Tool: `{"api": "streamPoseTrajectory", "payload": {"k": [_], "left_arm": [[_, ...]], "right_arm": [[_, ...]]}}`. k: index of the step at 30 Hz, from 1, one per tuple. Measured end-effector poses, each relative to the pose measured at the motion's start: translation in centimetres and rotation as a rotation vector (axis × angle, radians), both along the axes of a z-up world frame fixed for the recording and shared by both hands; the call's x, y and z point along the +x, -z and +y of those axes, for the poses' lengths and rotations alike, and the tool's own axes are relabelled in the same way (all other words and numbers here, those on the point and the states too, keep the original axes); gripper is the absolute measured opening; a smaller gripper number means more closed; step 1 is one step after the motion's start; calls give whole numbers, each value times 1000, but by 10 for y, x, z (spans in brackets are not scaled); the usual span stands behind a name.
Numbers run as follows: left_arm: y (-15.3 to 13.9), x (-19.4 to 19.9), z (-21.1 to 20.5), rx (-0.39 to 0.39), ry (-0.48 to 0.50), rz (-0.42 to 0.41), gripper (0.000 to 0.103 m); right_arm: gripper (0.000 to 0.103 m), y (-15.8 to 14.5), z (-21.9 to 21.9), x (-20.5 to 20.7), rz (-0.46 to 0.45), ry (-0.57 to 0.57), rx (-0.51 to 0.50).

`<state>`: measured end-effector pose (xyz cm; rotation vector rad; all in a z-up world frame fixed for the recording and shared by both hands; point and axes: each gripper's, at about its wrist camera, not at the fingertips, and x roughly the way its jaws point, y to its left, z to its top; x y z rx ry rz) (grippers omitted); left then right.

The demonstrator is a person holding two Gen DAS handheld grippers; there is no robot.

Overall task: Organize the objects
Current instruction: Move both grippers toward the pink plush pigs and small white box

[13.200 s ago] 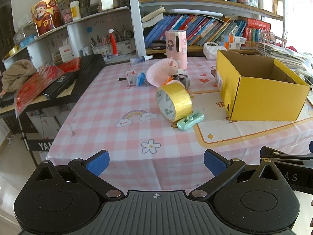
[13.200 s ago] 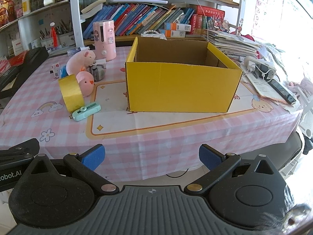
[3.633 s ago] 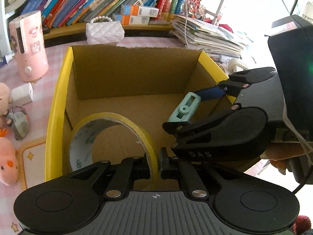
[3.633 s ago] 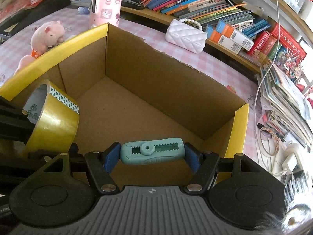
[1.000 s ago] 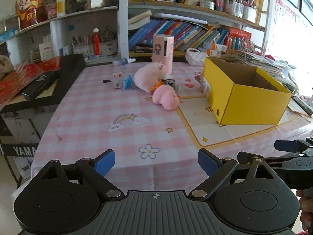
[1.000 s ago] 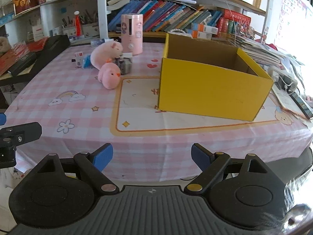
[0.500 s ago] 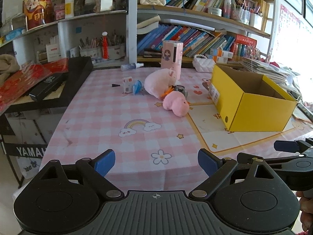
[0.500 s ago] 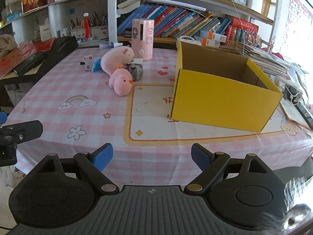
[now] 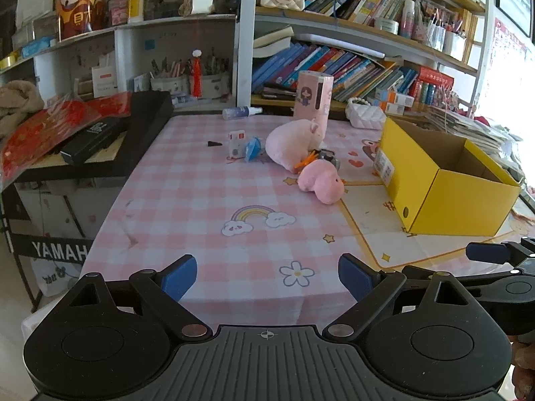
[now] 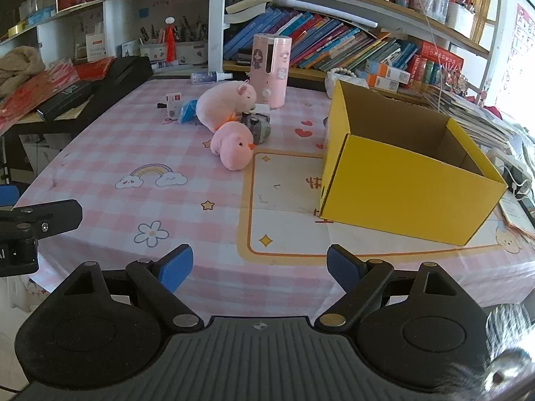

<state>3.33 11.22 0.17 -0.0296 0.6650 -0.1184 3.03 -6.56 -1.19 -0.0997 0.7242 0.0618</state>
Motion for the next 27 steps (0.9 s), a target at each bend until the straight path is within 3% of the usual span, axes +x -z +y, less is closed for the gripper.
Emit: {"api": "streamPoseTrajectory", "payload": {"k": [11, 27], "left_arm": [[6, 32, 6, 4, -39, 24, 93], [14, 114, 7, 15, -92, 58, 93]], "right_arm": [[84, 9, 9, 42, 30, -65, 9], [80, 17, 12, 145, 62, -138, 16]]}}
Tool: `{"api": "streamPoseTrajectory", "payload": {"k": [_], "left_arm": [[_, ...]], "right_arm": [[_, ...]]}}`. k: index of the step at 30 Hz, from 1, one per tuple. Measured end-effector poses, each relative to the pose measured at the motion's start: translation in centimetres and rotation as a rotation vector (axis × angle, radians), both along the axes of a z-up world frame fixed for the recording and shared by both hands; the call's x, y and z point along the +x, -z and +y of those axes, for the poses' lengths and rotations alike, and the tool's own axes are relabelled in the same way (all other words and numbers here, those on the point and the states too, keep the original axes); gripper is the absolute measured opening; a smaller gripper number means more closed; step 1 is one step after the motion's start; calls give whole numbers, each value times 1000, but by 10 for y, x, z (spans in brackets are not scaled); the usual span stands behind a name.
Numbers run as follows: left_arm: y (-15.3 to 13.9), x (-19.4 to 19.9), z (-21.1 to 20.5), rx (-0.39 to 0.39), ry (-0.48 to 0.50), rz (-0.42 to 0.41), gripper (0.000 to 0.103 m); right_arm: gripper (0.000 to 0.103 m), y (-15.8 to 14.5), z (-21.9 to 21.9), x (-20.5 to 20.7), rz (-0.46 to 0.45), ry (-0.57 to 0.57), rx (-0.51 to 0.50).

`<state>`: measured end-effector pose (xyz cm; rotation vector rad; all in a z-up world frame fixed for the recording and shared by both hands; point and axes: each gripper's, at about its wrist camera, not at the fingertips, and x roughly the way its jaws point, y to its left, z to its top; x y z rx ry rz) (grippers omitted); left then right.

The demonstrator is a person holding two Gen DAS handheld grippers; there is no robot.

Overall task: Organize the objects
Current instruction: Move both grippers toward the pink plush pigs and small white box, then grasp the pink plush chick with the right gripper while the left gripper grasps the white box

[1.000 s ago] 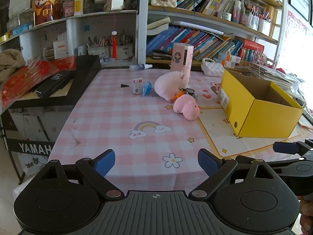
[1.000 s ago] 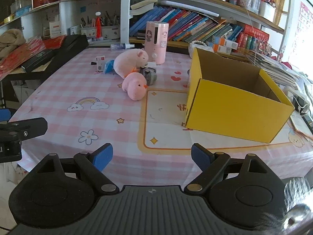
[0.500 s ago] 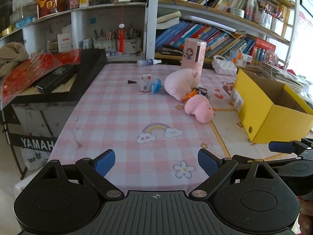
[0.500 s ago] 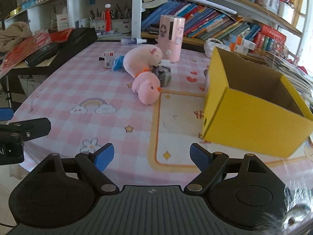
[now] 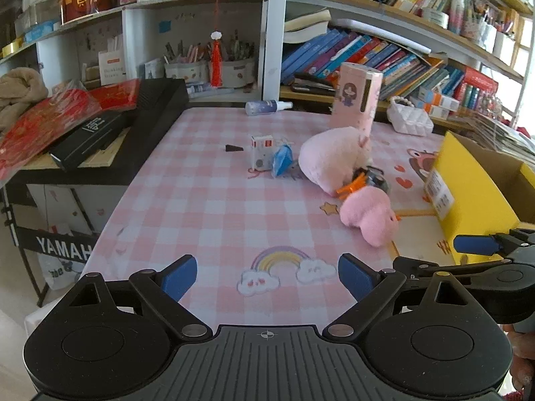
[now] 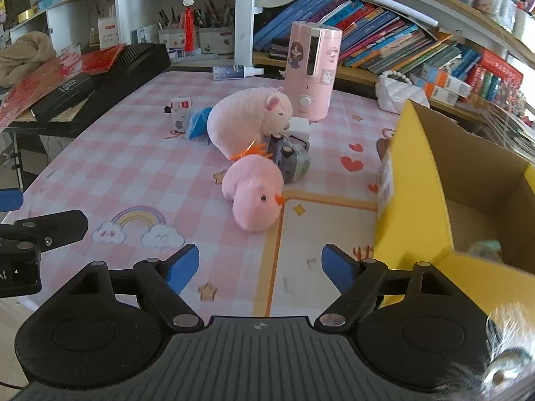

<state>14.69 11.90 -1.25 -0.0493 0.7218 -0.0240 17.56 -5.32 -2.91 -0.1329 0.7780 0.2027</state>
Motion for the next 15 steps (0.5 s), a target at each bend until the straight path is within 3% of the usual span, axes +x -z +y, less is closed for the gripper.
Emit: {"api": "streamPoseTrajectory", "payload": {"k": [15], "left_arm": [[5, 60, -4, 19, -35, 41, 93]], "right_arm": [[75, 19, 0, 82, 43, -14, 18]]}}
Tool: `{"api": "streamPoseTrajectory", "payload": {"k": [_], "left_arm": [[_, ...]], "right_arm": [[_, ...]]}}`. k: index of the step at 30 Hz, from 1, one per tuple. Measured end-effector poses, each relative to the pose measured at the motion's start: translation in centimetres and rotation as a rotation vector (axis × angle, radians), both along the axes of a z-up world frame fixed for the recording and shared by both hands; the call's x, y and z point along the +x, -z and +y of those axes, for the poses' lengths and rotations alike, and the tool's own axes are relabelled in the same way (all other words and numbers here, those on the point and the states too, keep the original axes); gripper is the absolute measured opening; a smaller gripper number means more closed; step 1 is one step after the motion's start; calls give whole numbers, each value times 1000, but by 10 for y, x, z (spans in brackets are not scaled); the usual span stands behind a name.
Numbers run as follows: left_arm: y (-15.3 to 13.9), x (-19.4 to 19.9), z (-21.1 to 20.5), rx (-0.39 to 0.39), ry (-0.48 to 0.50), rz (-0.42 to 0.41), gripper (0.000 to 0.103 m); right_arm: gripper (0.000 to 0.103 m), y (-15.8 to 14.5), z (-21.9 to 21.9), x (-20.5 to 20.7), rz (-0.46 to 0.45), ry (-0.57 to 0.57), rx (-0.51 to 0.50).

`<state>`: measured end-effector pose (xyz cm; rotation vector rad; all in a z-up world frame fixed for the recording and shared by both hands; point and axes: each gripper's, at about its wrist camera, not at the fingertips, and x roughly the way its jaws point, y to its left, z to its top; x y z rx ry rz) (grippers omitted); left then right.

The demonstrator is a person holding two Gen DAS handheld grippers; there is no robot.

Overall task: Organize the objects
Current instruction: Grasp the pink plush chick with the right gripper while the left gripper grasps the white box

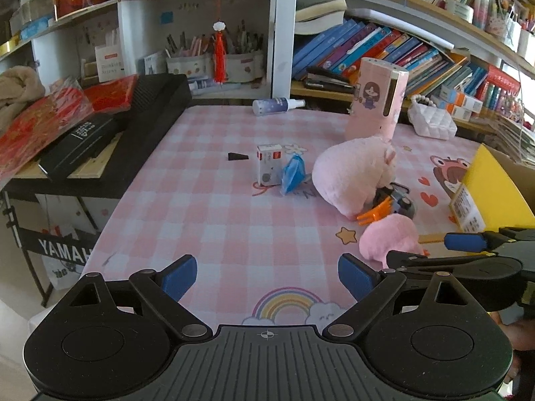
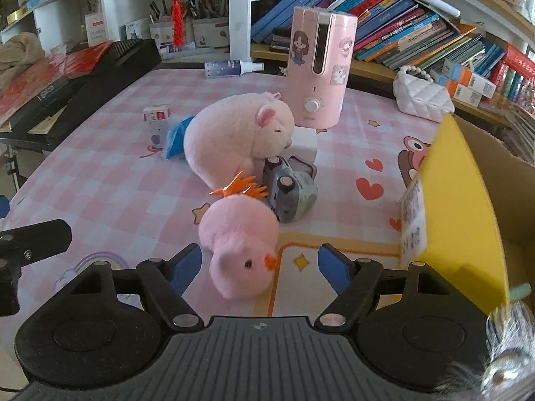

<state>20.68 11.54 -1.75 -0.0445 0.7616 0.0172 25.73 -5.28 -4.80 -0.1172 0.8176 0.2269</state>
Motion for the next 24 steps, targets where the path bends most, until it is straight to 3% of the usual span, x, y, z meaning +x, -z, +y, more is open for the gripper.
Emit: {"api": "streamPoseTrajectory", "payload": {"k": [10, 14, 20, 24], "left_arm": [[3, 23, -5, 7, -7, 14, 93], [4, 30, -7, 9, -7, 19, 93], [2, 39, -8, 5, -9, 10, 93], [1, 46, -9, 3, -13, -3, 93]], "right_arm": [[70, 18, 1, 34, 68, -24, 45], [56, 24, 2, 41, 101, -52, 76], [50, 19, -3, 44, 92, -80, 113], [50, 0, -11, 38, 17, -82, 117]]}}
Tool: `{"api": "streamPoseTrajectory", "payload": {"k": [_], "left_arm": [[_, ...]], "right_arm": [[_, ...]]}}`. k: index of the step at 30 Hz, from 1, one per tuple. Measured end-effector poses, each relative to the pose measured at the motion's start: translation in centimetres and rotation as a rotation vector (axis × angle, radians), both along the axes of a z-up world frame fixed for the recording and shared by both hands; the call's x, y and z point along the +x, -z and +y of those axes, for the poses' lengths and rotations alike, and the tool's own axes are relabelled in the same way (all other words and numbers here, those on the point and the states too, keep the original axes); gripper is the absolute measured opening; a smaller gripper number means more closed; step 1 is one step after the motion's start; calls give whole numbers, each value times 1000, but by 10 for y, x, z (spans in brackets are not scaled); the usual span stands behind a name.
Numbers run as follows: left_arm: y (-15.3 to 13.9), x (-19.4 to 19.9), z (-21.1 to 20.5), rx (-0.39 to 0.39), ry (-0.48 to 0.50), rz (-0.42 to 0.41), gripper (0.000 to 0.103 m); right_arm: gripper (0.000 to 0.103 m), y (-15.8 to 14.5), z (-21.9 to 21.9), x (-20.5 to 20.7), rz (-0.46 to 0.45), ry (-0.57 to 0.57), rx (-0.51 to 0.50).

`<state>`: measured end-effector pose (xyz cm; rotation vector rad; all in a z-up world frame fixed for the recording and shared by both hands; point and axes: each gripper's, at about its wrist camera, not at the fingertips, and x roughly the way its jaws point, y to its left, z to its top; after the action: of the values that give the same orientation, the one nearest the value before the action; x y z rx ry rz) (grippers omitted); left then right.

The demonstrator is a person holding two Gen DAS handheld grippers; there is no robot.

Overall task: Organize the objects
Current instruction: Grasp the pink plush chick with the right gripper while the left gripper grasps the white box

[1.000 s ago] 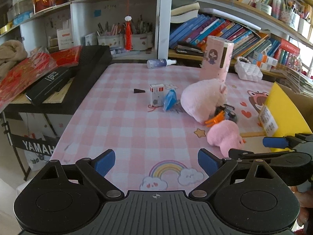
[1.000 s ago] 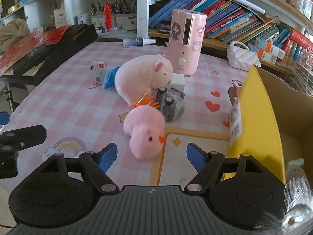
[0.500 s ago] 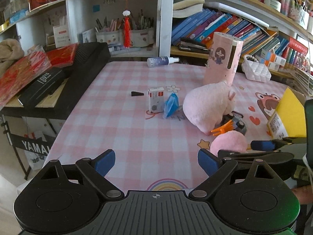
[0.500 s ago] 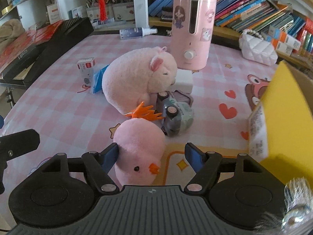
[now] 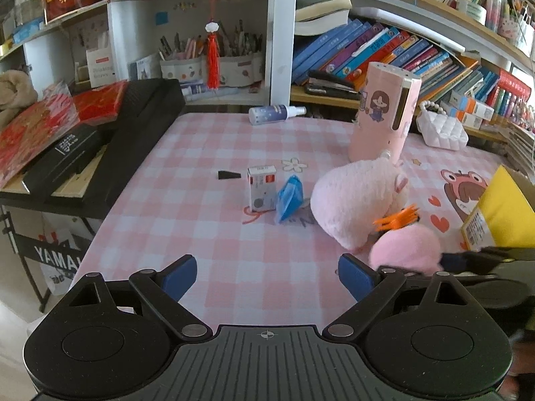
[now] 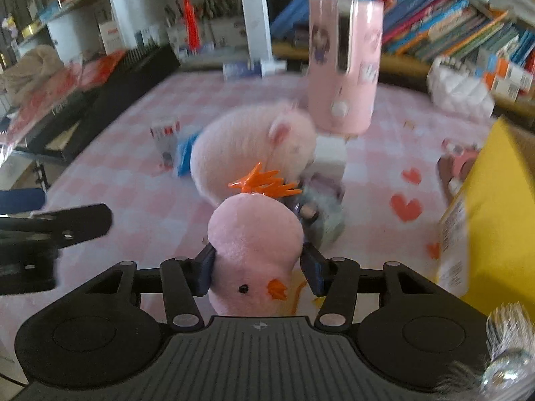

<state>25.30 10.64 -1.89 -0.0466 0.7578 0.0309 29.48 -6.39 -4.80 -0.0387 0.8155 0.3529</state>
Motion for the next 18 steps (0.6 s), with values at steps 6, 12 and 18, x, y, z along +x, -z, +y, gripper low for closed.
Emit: {"api": "streamPoseTrajectory", "payload": {"k": [6, 12, 18], "left_arm": [[2, 19, 2, -16, -18, -21, 92], [8, 50, 7, -30, -64, -49, 81], [16, 90, 7, -27, -96, -61, 61]], "right_arm": [[50, -16, -14, -5, -39, 4, 11], [50, -18, -15, -10, -65, -30, -13], [50, -17, -12, -12, -71, -69, -31]]}}
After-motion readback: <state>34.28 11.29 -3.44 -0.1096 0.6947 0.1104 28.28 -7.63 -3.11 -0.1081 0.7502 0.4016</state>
